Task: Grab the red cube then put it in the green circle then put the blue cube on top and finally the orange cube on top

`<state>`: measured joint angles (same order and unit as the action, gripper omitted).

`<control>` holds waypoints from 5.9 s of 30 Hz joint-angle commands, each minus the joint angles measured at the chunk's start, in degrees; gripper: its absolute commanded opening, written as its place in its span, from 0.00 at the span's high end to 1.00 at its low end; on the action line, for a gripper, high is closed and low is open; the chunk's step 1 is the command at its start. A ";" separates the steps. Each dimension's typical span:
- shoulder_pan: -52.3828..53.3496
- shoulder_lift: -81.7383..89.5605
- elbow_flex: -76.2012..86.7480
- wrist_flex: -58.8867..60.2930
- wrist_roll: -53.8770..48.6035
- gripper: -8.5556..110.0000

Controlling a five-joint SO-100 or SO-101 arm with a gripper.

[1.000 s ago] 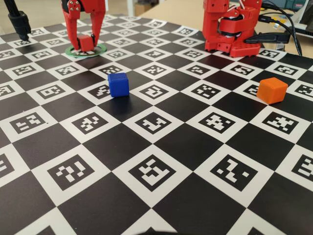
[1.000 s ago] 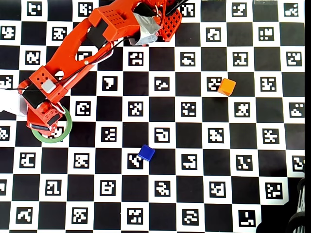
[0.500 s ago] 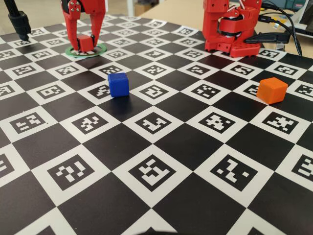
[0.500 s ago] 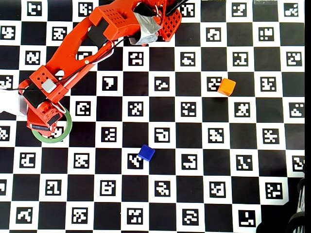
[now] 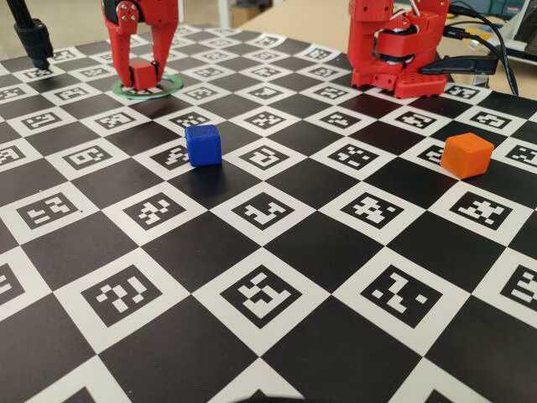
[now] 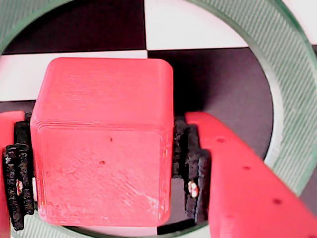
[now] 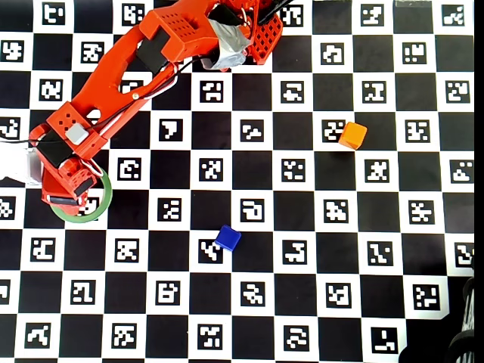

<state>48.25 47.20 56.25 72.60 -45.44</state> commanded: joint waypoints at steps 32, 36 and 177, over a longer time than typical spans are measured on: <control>1.58 10.81 -0.18 1.67 -0.53 0.61; 1.58 10.90 -0.09 1.49 -0.18 0.60; -42.89 23.47 30.41 -7.29 39.73 0.51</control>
<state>5.27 68.82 87.10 65.74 -6.06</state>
